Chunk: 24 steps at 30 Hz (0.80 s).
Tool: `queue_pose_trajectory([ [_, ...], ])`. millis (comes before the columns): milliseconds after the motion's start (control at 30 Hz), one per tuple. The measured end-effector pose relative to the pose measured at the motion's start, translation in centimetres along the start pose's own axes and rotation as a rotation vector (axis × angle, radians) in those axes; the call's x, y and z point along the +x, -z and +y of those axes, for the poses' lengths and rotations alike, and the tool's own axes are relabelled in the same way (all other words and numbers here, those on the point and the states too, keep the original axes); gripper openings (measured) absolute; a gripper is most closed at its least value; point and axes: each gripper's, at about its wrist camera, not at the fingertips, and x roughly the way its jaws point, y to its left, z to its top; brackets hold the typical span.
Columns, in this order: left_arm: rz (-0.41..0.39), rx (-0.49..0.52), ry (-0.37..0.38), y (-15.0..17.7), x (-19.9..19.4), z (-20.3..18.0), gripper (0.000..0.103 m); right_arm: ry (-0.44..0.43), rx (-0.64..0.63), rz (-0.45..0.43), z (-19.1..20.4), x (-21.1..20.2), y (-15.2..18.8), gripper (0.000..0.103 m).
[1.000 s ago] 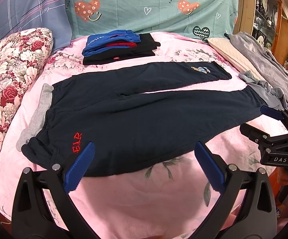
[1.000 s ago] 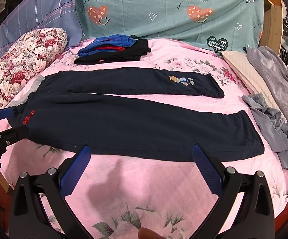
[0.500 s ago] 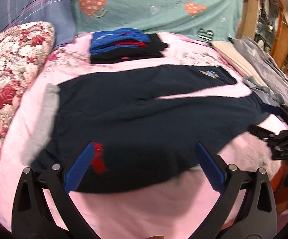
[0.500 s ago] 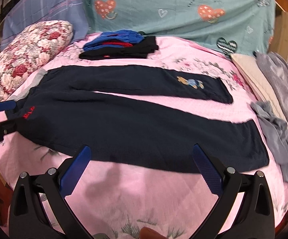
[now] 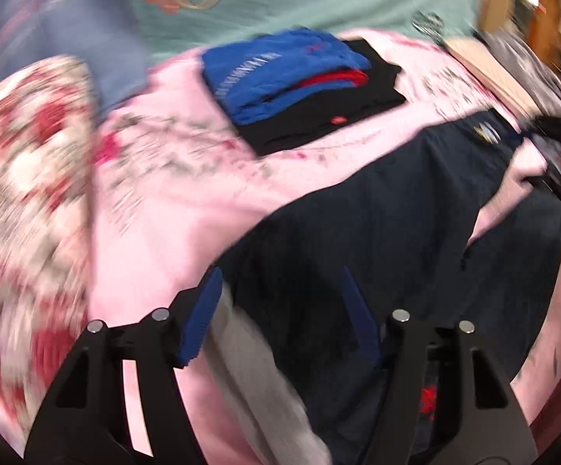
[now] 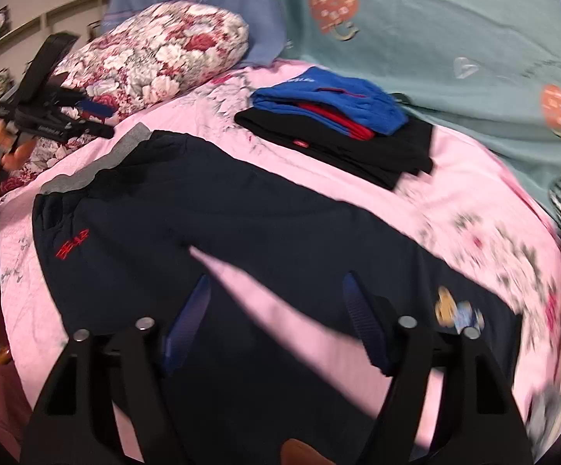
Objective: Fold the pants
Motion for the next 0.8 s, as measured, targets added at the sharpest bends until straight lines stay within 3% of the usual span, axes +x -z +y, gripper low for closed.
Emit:
queue_pose_trajectory([
  [167,0.104,0.103,0.097,-3.2,5.3,1.5,0.064,-0.093,-0.070,0.097,-3.2,7.9,-5.0,0.055],
  [367,0.227,0.152,0.160,-3.2,9.2,2.6,0.064,-0.211,-0.188,0.197,-4.3,14.8,-7.3,0.055],
  [400,0.241,0.157,0.172,-3.0,9.5,2.7,0.061,-0.227,-0.204,0.211,-4.2,15.5,-7.4,0.055],
  [433,0.251,0.161,0.181,-2.8,9.6,2.7,0.051,-0.231,-0.217,0.219,-4.1,16.0,-7.5,0.055],
  [467,0.259,0.162,0.201,-2.5,9.8,2.9,0.046,-0.238,-0.238,0.228,-3.9,16.4,-7.4,0.048],
  [500,0.246,0.160,0.215,-2.4,9.7,2.9,0.039,-0.242,-0.253,0.227,-3.7,16.6,-7.4,0.047],
  [533,0.245,0.154,0.250,-2.3,9.5,2.9,0.025,-0.251,-0.261,0.224,-3.6,16.6,-7.5,0.034],
  [567,0.239,0.149,0.259,-2.2,9.3,3.1,0.025,-0.266,-0.255,0.228,-3.5,16.6,-7.6,0.017],
  [633,0.198,0.171,0.234,-1.8,7.9,2.6,0.022,-0.255,-0.251,0.223,-3.5,16.3,-7.7,0.007],
  [733,0.138,0.194,0.191,-1.5,4.8,2.0,0.022,-0.233,-0.238,0.171,-3.3,14.1,-8.0,0.005],
  [800,0.078,0.216,0.162,-0.8,0.7,0.9,0.022,-0.220,-0.237,0.112,-2.5,10.8,-8.2,0.005],
])
